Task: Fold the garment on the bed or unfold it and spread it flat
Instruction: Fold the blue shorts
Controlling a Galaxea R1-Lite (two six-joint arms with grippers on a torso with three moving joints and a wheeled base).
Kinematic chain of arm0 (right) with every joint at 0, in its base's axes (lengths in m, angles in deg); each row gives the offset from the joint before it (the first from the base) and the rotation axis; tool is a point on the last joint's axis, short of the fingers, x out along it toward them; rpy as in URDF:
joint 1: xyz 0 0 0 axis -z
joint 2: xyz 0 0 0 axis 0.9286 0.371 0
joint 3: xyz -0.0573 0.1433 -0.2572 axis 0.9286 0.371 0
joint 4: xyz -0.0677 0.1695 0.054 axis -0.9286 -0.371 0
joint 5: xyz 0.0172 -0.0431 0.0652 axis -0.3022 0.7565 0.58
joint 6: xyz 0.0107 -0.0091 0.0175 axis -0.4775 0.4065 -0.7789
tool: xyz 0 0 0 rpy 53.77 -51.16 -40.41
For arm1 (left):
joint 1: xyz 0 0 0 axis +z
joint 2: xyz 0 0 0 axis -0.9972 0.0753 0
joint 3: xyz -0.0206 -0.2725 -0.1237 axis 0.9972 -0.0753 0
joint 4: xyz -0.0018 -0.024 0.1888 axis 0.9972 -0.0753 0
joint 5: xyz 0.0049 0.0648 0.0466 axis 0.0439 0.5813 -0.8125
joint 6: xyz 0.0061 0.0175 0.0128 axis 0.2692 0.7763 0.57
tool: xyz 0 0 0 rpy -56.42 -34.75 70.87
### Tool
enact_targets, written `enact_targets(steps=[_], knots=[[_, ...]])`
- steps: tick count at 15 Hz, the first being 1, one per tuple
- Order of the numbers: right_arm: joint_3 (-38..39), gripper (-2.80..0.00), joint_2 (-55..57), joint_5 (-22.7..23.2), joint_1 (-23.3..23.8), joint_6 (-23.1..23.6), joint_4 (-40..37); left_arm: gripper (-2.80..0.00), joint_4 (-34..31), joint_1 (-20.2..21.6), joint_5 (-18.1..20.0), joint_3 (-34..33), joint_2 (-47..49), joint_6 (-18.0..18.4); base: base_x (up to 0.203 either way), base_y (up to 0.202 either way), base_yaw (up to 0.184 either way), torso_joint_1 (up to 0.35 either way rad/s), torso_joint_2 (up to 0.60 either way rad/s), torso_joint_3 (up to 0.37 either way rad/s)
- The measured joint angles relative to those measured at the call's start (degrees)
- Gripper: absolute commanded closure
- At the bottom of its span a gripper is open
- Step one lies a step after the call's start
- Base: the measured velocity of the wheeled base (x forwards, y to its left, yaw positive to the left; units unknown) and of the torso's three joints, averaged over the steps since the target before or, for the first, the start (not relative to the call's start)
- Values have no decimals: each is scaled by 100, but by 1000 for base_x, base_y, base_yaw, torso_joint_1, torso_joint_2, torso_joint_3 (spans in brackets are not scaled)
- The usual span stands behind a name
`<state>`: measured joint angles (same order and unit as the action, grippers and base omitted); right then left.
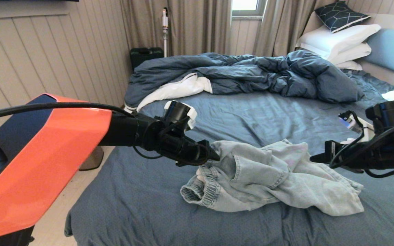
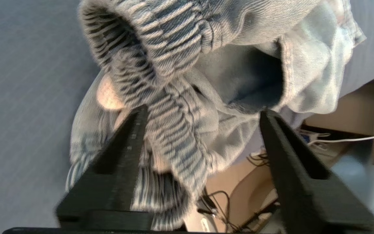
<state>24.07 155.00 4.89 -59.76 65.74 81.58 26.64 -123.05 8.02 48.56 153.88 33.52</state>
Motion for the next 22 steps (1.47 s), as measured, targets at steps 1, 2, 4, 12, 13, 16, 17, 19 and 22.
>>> enact_targets(steps=[1,2,4,12,13,16,17,19,22], knots=[[30,0,-30,0,9,10,10,-280,132,10,-53,24,76,22,0,0,0,0,0,0],[49,0,-57,1,9,12,10,-280,265,21,-161,33,136,55,0,0,0,0,0,0],[73,0,-103,2,7,14,10,-280,413,44,-292,71,221,214,0,0,0,0,0,0],[92,0,-171,5,-23,14,9,0,416,84,-296,573,512,384,0,0,0,0,0,0],[90,0,-172,4,-26,14,7,0,407,71,-290,606,532,386,0,0,0,0,0,0],[89,0,-173,5,-23,14,7,0,385,27,-284,647,584,380,0,0,0,0,0,0],[89,0,-173,6,-22,16,10,0,380,17,-267,630,590,357,0,0,0,0,0,0],[90,0,-173,9,-10,14,9,0,369,-23,-262,568,578,339,0,0,0,0,0,0],[130,0,-193,21,-2,10,10,0,357,-91,-279,312,400,334,0,0,0,0,0,0]])
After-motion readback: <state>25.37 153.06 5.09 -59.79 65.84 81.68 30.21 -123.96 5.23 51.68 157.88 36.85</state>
